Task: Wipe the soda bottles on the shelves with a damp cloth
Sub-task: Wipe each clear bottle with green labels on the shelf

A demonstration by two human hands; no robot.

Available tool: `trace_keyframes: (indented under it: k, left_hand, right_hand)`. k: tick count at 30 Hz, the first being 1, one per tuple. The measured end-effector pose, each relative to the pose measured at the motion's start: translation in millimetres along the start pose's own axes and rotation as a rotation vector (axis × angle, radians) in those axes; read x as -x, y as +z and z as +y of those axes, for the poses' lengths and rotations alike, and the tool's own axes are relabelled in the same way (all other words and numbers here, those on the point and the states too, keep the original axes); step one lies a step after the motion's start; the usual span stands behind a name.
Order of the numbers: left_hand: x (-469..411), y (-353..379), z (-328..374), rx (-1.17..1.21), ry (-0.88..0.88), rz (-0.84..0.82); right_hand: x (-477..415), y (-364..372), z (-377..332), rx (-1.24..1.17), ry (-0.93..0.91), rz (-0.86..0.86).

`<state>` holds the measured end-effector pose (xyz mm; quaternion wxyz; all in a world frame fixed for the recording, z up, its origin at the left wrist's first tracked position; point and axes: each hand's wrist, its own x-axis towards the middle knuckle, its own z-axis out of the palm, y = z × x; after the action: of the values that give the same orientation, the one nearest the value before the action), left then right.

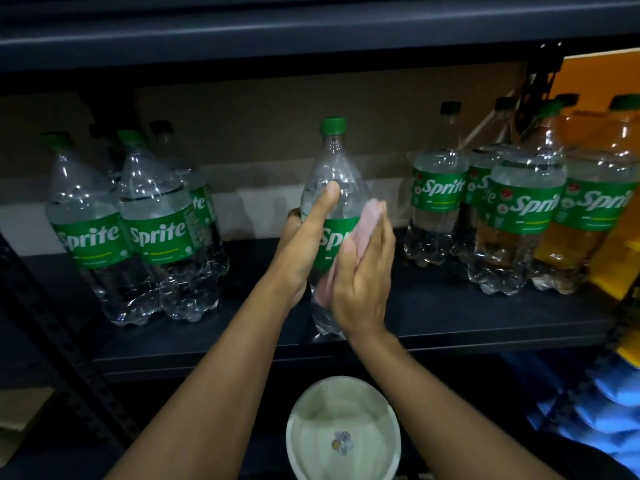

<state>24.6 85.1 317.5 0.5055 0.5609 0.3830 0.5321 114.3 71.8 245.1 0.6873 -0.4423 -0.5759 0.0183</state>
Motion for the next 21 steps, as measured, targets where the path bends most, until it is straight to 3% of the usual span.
trace_keyframes:
  k: [4,9,16,21]
  left_hand:
    - [-1,-1,-2,-0.007,-0.013,0.051]
    - [1,-1,0,-0.036,-0.064,0.139]
    - [1,-7,3,-0.048,-0.055,0.021]
    - [7,-1,9,0.022,-0.025,-0.014]
  right_hand:
    - [40,-4,25,-0.047,0.134,-0.067]
    - [39,-8,21,-0.010,0.127,-0.116]
    - [-48,-12,-31,-0.031,0.117,-0.103]
    - [-107,-14,-60,0.054,0.200,-0.262]
